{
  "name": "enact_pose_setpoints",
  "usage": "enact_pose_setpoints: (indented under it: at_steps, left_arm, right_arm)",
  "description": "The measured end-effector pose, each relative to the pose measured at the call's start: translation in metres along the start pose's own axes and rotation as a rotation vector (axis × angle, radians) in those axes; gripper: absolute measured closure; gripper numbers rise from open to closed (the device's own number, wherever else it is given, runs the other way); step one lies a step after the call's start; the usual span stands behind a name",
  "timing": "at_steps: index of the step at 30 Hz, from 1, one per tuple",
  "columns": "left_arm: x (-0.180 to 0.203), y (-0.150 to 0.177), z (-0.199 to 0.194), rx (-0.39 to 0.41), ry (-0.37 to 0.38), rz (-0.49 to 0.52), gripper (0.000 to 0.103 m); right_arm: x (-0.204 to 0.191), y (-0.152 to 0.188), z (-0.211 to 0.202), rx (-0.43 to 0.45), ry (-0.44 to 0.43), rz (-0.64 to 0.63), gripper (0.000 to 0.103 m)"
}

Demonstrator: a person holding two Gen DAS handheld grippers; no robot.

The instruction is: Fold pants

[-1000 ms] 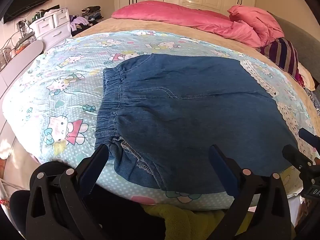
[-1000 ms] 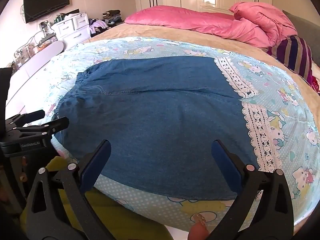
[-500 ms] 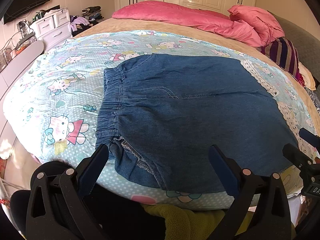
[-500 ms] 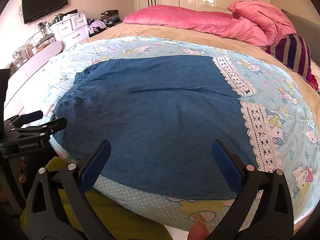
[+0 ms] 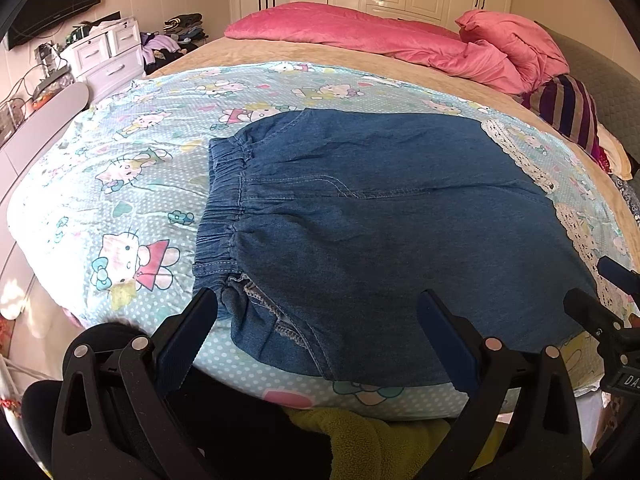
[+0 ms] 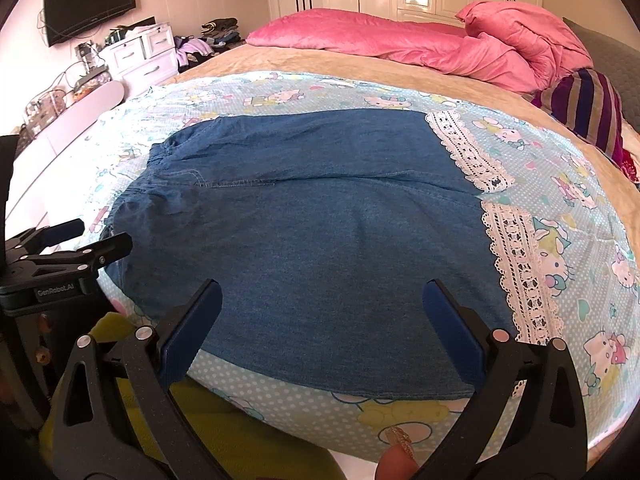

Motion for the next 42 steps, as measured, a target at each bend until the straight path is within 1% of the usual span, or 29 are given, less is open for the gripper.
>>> enact_pose_setpoints:
  at_steps: [7, 9, 28, 29, 33, 37, 42]
  left_arm:
    - [-0.001, 0.000, 0.000, -0.001, 0.001, -0.001, 0.004]
    - [-0.001, 0.000, 0.001, -0.002, -0.001, -0.001, 0.004]
    - [-0.007, -0.001, 0.007, -0.018, -0.012, -0.018, 0.004]
    - [-0.009, -0.001, 0.007, -0.017, -0.012, -0.023, 0.004]
    - [-0.014, -0.009, 0.009, -0.020, -0.011, -0.041, 0.004]
    - [-0.026, -0.024, 0.014, -0.017, -0.023, -0.068, 0.004]
    - [-0.044, -0.043, 0.022, -0.028, -0.045, -0.094, 0.004]
  right_arm:
    - [0.002, 0.000, 0.001, 0.002, 0.003, -0.009, 0.008]
    - [-0.004, -0.004, -0.001, 0.001, 0.006, -0.011, 0.008]
    - [-0.001, -0.010, -0.002, 0.014, 0.014, -0.023, 0.008]
    - [-0.006, -0.011, -0.004, 0.013, 0.018, -0.027, 0.008]
    - [-0.007, -0.022, 0.000, 0.017, 0.013, -0.035, 0.008]
    - [-0.013, -0.034, 0.009, 0.012, -0.001, -0.057, 0.008]
    - [-0.016, -0.057, 0.022, 0.021, 0.010, -0.072, 0.008]
Point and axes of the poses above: each gripper's, at about its wrist camera, not at the fingertips, and z roughly the way its jaws point, x to its right, y to its underside, the point moved 9 cm from there along z, roughly the way its jaws point, and after that the axes turned 6 degrees about -x, right-handed, at the moved point
